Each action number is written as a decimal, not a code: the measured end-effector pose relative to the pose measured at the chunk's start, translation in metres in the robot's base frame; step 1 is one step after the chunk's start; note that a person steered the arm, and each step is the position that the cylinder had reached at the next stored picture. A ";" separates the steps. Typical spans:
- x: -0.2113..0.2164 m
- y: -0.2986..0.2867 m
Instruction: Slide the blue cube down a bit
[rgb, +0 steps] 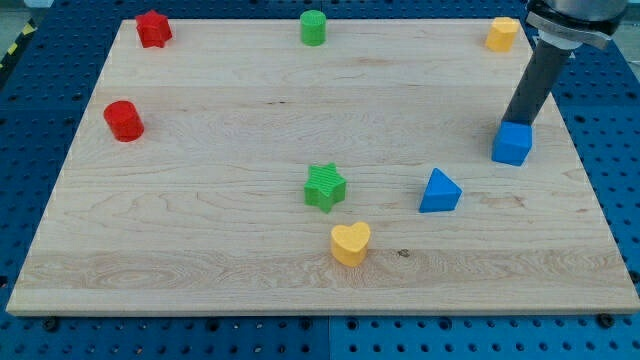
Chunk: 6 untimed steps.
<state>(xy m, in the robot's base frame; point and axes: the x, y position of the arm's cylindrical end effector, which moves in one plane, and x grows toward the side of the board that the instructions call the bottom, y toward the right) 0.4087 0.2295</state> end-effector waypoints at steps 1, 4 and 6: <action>0.019 0.000; 0.031 -0.020; 0.052 -0.029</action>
